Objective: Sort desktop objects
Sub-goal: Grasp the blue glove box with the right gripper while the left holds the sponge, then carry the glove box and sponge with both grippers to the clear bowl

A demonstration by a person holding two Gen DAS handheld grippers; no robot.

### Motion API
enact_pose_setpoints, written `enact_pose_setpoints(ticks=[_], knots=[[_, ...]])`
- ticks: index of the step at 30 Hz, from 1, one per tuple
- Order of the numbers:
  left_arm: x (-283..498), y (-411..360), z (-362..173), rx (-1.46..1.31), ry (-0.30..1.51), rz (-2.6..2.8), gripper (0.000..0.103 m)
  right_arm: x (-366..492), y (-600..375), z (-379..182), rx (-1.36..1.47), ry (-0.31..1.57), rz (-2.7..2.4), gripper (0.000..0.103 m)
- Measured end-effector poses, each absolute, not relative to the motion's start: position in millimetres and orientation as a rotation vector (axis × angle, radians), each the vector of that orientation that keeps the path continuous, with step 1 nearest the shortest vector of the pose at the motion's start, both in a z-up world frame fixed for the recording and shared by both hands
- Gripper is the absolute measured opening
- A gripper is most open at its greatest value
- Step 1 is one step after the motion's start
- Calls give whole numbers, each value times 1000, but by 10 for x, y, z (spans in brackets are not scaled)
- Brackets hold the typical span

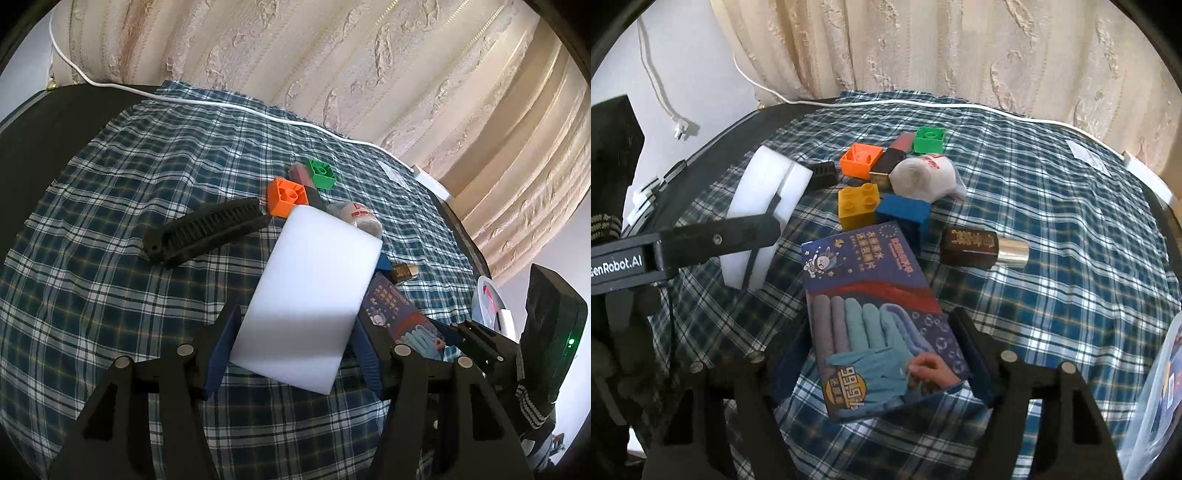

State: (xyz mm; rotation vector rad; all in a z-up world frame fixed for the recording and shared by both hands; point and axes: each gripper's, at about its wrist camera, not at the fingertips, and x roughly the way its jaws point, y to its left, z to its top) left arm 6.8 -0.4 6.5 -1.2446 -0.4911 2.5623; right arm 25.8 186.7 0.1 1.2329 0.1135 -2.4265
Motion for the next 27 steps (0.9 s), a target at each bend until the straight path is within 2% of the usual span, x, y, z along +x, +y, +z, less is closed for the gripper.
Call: enact_pose_setpoints(ticks=[12,27], knots=[[108,145,157,-1234,-443,2555,63,511,2199,282,1138,-132,-2471,77],[149,615,245,-1227,-365,2489,63,810,2827,498,1047,-254,-2643,77]])
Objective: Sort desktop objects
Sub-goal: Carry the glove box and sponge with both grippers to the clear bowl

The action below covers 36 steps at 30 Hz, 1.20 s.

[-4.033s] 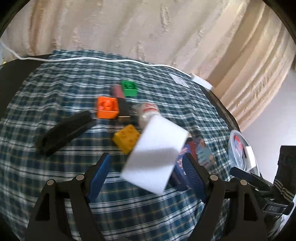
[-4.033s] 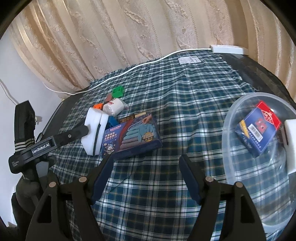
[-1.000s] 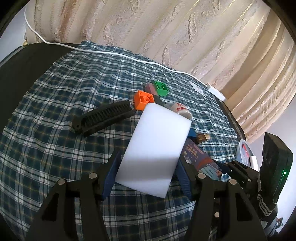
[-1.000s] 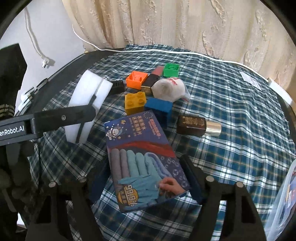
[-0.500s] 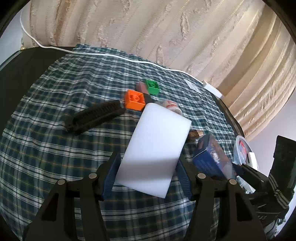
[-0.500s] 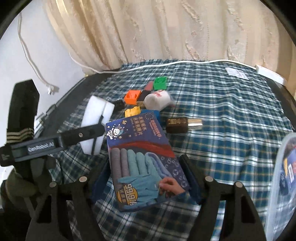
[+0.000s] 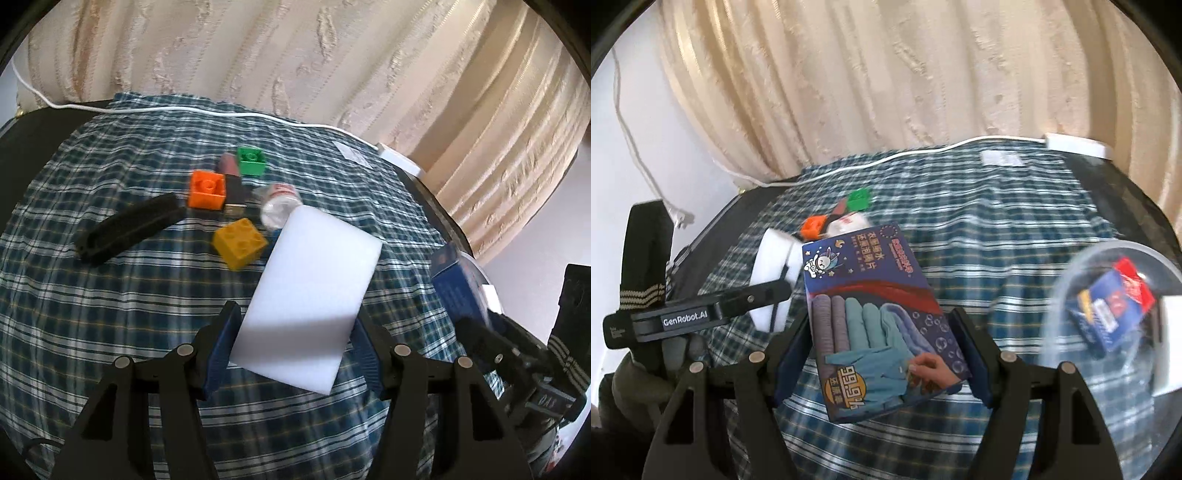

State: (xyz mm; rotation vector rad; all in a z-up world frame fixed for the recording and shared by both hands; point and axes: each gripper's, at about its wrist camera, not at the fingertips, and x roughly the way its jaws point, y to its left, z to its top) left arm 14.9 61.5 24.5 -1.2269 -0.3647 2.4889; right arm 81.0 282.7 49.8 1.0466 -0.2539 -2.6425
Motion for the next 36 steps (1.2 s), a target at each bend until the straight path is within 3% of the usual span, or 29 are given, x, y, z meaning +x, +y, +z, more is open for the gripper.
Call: enact_pose_setpoints(ticks=[21,36], knots=[[174,1233,295,-1224,-261,2420,63,1219,4242,649,1041,-415,-3059,77],[125,1703,370,-1207,-173,2369,63,1231,4654,502,1131,-448,-3149,77]])
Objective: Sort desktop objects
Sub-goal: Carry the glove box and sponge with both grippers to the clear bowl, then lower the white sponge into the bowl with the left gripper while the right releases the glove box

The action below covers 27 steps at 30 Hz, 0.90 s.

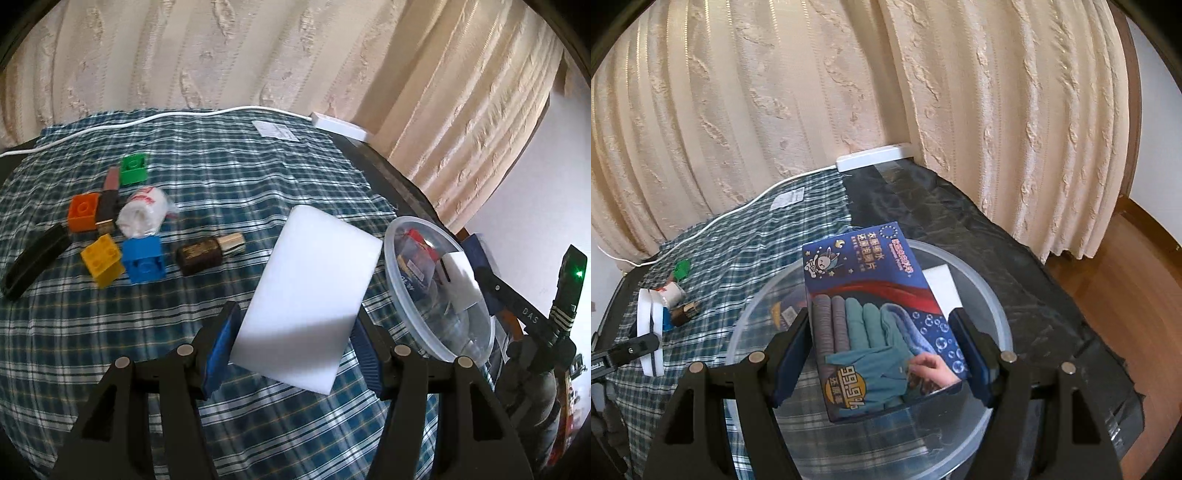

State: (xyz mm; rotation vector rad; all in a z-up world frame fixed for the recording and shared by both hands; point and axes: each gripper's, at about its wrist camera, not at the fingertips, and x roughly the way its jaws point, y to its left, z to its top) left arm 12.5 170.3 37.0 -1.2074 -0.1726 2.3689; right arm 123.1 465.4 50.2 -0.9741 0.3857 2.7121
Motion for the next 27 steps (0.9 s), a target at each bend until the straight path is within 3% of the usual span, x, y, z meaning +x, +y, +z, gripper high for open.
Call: enact_pose_setpoints(ticks=[27], knots=[[-145,2548,451,-1154,-73,2256,63,1144,4925,289,-1049,433,2651,78]])
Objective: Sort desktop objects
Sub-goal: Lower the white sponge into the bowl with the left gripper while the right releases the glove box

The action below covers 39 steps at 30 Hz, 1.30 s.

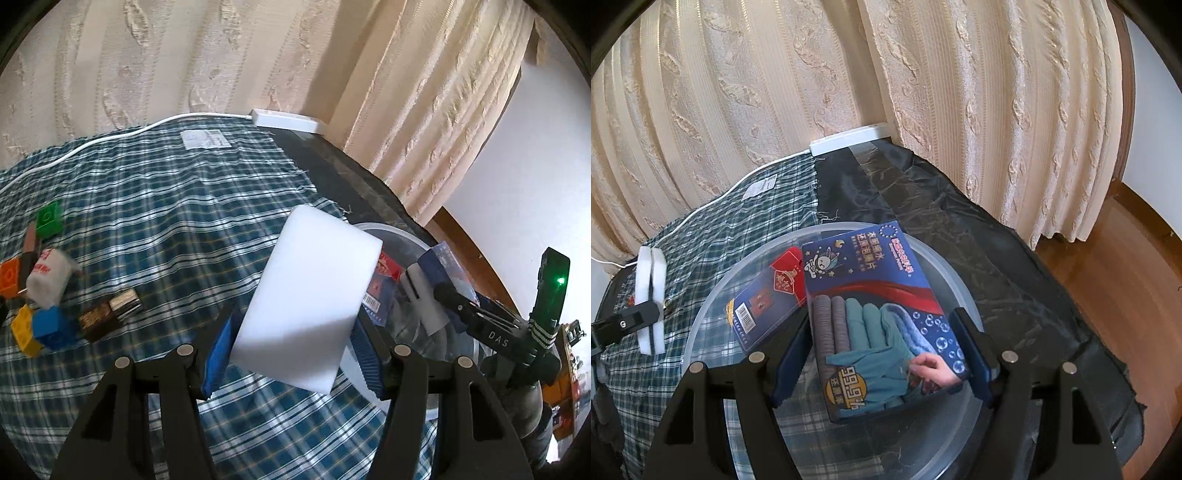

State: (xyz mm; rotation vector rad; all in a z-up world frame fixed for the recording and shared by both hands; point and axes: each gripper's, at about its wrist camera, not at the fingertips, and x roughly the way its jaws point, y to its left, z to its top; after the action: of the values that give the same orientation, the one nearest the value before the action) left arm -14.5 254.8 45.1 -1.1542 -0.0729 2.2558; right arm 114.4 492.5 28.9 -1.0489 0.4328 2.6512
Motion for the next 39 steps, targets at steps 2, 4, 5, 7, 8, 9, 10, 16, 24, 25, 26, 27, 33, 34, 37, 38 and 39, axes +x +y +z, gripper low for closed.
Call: enact_pose_setpoints(ticks=[2,4,5,7,8,9,10,16,24,25,26,27,33,34,37,38,39], knots=[[-165,2584,441,-1157,-75,2248,63,1139,4943,289,-1048,453,2659,78],[-181,2609,433,-1159,-76,2244,63,1126,4959,296,-1045,471,2665,78],[-190,2628,430,-1160,-77,2240,63,1122,4963,297,-1046,479,2668,78],[-216,2657,428,-1160,-77,2234,63,1108,4960,299,-1047,484,2670,78],[-227,2670,428,-1161,-76,2232,63,1102,4957,299,-1047,485,2671,78],[-239,2685,428,-1160,-75,2230,63,1094,4954,299,-1048,488,2673,78],[-250,2697,426,-1160,-75,2228,63,1089,4950,299,-1050,491,2675,78],[-325,2809,395,-1164,-76,2207,63,1081,4903,303,-1041,456,2666,80],[-401,3033,355,-1157,-49,2163,63,1143,4898,371,-991,451,2672,80],[-412,3070,346,-1156,-43,2157,63,1154,4894,383,-982,450,2676,80],[-420,3096,338,-1156,-38,2152,63,1171,4891,397,-973,452,2680,80],[-426,3121,328,-1157,-34,2147,63,1182,4892,414,-965,456,2685,80],[-480,3280,254,-1165,-11,2113,63,1235,4878,489,-928,471,2700,80],[-484,3308,246,-1164,-4,2111,63,1235,4876,493,-926,472,2701,80],[-495,3364,223,-1162,12,2107,63,1237,4872,501,-925,480,2701,80],[-502,3374,220,-1162,11,2106,63,1239,4868,499,-925,482,2701,80],[-503,3376,220,-1162,4,2104,63,1241,4866,497,-924,484,2701,80]])
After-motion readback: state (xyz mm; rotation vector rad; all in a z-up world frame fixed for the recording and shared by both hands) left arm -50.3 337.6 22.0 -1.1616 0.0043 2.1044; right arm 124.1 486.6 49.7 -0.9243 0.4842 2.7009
